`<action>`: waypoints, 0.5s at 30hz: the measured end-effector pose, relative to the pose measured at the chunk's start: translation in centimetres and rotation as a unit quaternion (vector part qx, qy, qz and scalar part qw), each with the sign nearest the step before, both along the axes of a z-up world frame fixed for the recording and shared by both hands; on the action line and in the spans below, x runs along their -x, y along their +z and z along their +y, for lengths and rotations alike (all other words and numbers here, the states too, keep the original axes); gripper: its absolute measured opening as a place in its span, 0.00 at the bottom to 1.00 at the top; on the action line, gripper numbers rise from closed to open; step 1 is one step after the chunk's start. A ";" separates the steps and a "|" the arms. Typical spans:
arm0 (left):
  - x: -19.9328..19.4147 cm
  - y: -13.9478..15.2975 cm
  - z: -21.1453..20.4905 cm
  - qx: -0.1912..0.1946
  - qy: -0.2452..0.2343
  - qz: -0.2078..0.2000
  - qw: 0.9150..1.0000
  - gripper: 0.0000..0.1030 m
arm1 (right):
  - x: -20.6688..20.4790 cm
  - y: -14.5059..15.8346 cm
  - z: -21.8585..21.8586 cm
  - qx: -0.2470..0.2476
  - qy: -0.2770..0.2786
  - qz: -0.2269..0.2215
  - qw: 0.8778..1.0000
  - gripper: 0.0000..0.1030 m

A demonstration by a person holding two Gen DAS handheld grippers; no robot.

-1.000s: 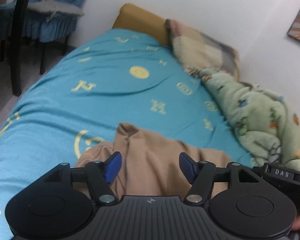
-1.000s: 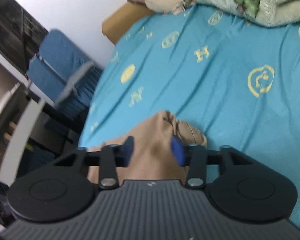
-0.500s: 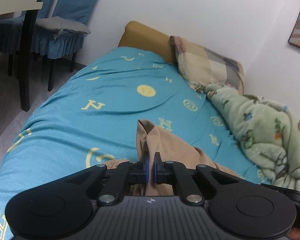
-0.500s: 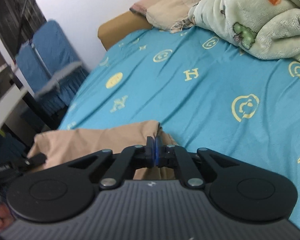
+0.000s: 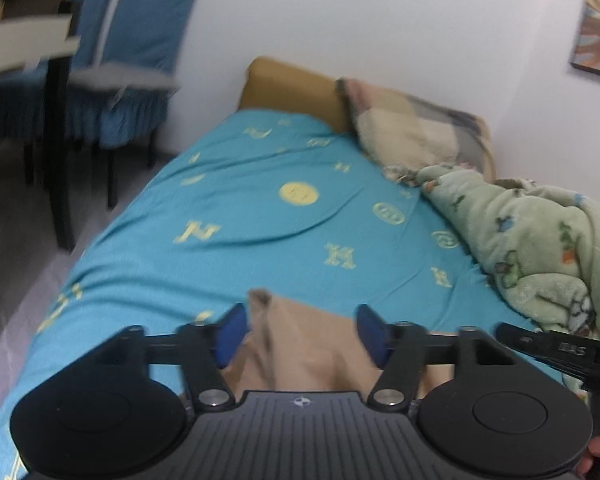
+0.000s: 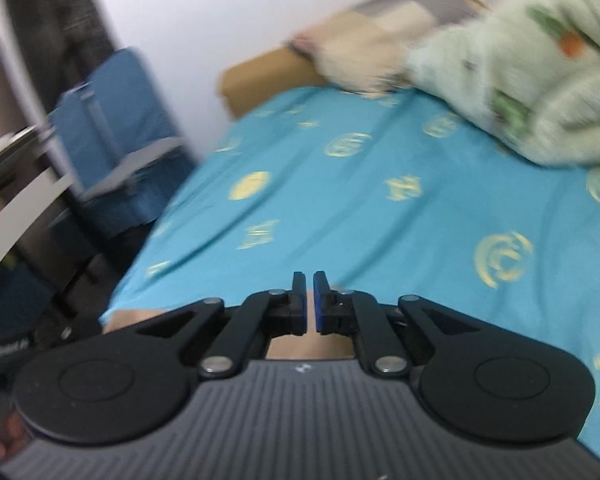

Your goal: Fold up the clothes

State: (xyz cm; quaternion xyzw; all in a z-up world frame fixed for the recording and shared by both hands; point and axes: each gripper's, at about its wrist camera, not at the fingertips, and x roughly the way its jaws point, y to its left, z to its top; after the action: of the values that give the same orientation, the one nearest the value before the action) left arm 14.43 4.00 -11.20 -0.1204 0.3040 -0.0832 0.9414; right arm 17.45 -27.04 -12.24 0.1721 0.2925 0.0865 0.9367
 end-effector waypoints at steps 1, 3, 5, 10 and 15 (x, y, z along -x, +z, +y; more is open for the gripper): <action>0.2 0.3 -0.5 -0.006 -0.007 -0.008 1.000 0.70 | 0.0 0.1 0.6 0.001 0.016 -0.002 1.000 0.31; 0.0 -0.2 -1.4 -0.024 -0.013 -0.003 1.000 0.71 | -0.1 -0.3 1.3 0.004 0.020 -0.002 1.000 0.67; -0.7 -1.6 -1.9 -0.036 -0.013 0.021 0.999 0.71 | -0.2 -1.1 1.5 0.015 0.020 -0.007 1.000 0.70; -2.2 -4.8 -1.9 -0.057 -0.008 0.072 0.996 0.69 | -1.4 -3.6 2.5 0.051 0.050 0.025 0.997 0.35; -1.2 -4.2 -1.9 -0.068 -0.014 0.066 0.995 0.69 | -0.5 -4.0 3.6 0.093 0.061 0.022 0.994 0.35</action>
State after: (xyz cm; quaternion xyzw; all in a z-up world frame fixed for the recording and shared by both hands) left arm 15.64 2.06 -15.40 -0.0575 0.3722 -0.0670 0.9240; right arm 17.99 -23.43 -16.22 0.0681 0.3302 0.1120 0.9348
